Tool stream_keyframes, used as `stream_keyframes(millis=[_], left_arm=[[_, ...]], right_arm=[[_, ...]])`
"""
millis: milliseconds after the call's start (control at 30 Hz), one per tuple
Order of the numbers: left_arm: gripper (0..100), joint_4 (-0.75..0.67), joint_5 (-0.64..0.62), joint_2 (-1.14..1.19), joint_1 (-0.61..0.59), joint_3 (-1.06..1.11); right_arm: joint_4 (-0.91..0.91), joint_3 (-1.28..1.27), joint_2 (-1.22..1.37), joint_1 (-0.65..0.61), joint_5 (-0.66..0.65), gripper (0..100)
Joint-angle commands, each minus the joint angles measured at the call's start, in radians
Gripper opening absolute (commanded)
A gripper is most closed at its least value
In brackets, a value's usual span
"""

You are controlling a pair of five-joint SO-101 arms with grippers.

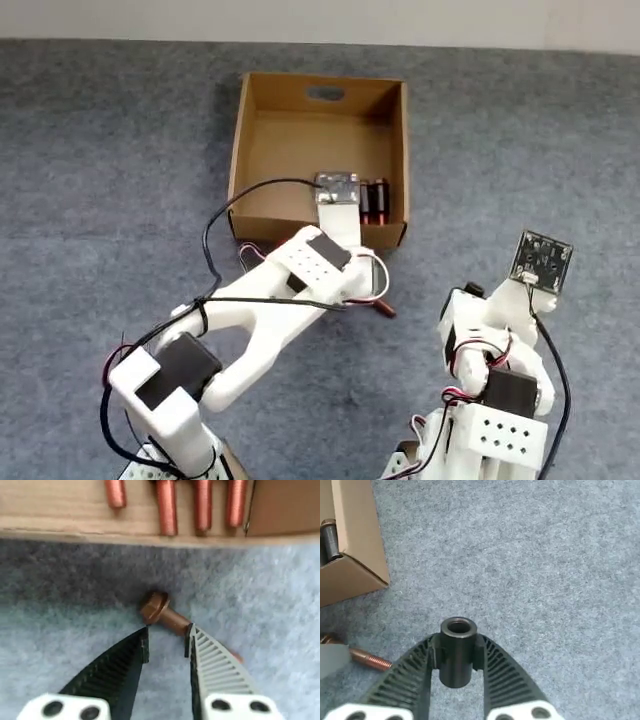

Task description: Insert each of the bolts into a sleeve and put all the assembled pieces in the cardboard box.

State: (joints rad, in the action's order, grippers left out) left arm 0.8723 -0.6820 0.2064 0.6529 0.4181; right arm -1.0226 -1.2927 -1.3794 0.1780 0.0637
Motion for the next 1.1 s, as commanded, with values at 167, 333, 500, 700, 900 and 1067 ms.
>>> stream_keyframes(millis=[167, 333, 500, 700, 900, 1067], left_arm=[[14, 0.089, 0.189, 0.008, -0.073, -0.067], [14, 0.089, 0.063, 0.008, -0.051, -0.084], [14, 0.083, -0.101, 0.019, 0.001, -0.120], [14, 0.089, -0.192, 0.016, 0.013, -0.163], [14, 0.089, -0.201, 0.019, 0.012, -0.157], [14, 0.086, -0.250, 0.021, 0.012, -0.159]], right_arm=[[0.015, 0.004, -0.010, 0.008, 0.005, 0.5], [0.015, 0.004, -0.012, 0.008, 0.005, 0.5], [0.015, 0.004, -0.012, 0.008, 0.005, 0.5], [0.015, 0.004, -0.012, 0.008, 0.005, 0.5], [0.013, 0.004, -0.012, 0.008, 0.005, 0.5], [0.013, 0.004, -0.012, 0.008, 0.005, 0.5]])
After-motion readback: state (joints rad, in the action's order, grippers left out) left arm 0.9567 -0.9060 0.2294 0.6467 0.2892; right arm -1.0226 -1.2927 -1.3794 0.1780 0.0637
